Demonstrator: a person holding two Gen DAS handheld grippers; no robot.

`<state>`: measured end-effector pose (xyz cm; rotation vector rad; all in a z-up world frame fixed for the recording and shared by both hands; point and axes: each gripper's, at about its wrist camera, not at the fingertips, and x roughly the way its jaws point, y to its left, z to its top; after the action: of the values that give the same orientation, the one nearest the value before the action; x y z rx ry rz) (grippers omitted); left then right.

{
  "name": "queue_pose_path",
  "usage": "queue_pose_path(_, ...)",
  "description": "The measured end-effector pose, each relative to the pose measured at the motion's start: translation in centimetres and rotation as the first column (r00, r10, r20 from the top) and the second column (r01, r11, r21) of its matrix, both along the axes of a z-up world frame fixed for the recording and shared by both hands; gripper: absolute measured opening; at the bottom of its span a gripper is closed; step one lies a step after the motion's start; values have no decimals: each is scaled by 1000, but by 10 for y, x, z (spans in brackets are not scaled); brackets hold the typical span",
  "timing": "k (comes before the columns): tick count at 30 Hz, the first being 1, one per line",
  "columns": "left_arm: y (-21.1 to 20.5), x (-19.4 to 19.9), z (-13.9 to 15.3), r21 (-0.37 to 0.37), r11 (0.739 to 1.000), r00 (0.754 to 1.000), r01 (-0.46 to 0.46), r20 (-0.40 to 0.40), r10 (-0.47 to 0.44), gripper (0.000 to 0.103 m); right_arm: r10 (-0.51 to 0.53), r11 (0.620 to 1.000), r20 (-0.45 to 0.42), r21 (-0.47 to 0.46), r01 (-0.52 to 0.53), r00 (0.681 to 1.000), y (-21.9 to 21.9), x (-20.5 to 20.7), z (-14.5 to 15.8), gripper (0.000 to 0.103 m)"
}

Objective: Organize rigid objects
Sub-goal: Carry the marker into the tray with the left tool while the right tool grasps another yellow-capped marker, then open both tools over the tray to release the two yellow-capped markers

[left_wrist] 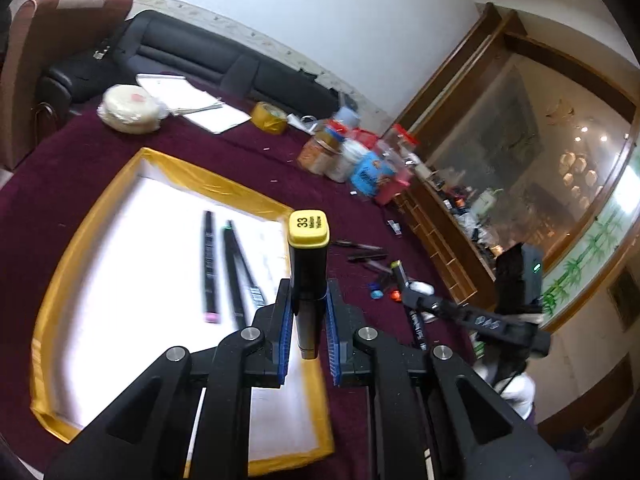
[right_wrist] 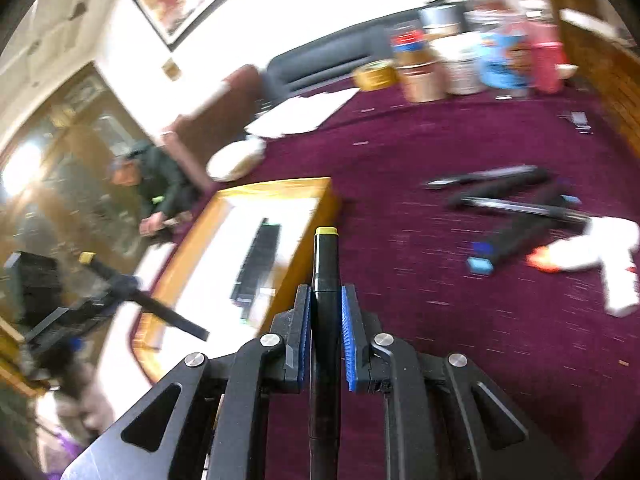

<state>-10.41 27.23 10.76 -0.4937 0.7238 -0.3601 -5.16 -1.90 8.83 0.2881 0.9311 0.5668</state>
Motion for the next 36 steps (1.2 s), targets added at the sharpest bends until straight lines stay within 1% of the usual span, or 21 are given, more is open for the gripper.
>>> queue_pose_path(1, 4, 6, -3, 19, 1000, 1000, -7, -14, 7, 12, 36, 999, -22, 27, -36, 999, 16, 6, 0, 13)
queue_pose_path(3, 17, 23, -10, 44, 999, 998, -16, -57, 19, 12, 79, 996, -45, 46, -76, 996, 40, 16, -1, 13)
queue_pose_path(5, 28, 38, -20, 50, 999, 995, -17, -99, 22, 12, 106, 994, -64, 48, -103, 992, 64, 28, -7, 13)
queue_pose_path(9, 39, 74, -37, 113, 993, 985, -33, -165, 51, 12, 144, 987, -159, 93, -130, 977, 106, 51, -29, 13)
queue_pose_path(14, 52, 112, -59, 104, 992, 968, -71, -233, 94, 14, 150, 984, -241, 130, -122, 959, 143, 77, -57, 13)
queue_pose_path(17, 49, 120, -67, 159, 981, 960, -108, -240, 144, 14, 146, 985, -263, 129, -115, 954, 161, 92, -65, 13)
queue_pose_path(21, 51, 105, -63, 142, 981, 955, -135, -246, 167, 15, 137, 989, -249, 84, -119, 959, 175, 102, -63, 15)
queue_pose_path(23, 51, 85, -52, 155, 977, 957, -145, -230, 179, 17, 133, 991, -238, 46, -126, 962, 177, 103, -60, 16)
queue_pose_path(24, 50, 73, -45, 161, 975, 959, -154, -214, 187, 19, 137, 991, -228, 28, -134, 964, 176, 101, -58, 18)
queue_pose_path(25, 51, 58, -37, 160, 972, 961, -170, -192, 199, 24, 138, 990, -218, 17, -138, 966, 173, 101, -56, 22)
queue_pose_path(26, 52, 46, -30, 156, 970, 962, -184, -173, 210, 31, 137, 990, -194, 3, -139, 971, 171, 101, -52, 24)
queue_pose_path(27, 52, 31, -22, 151, 968, 964, -200, -149, 222, 35, 134, 990, -163, -11, -137, 978, 167, 99, -47, 25)
queue_pose_path(28, 53, 15, -13, 148, 965, 965, -217, -119, 235, 42, 131, 991, -140, -21, -135, 981, 165, 98, -44, 25)
queue_pose_path(29, 53, 0, -5, 153, 960, 965, -233, -86, 248, 46, 120, 991, -97, -41, -125, 988, 159, 95, -36, 25)
queue_pose_path(30, 53, -15, 3, 171, 950, 961, -261, -47, 272, 47, 108, 992, -66, -53, -112, 992, 155, 94, -31, 26)
queue_pose_path(32, 56, -32, 14, 197, 930, 949, -310, 2, 316, 47, 75, 996, 5, -56, -75, 997, 141, 87, -15, 29)
queue_pose_path(34, 58, -43, 23, 213, 912, 936, -350, 33, 351, 48, 46, 998, 67, -54, -42, 997, 129, 80, 0, 38)
queue_pose_path(36, 58, -49, 31, 223, 898, 925, -379, 65, 374, 48, 13, 998, 162, -69, -2, 987, 120, 70, 20, 43)
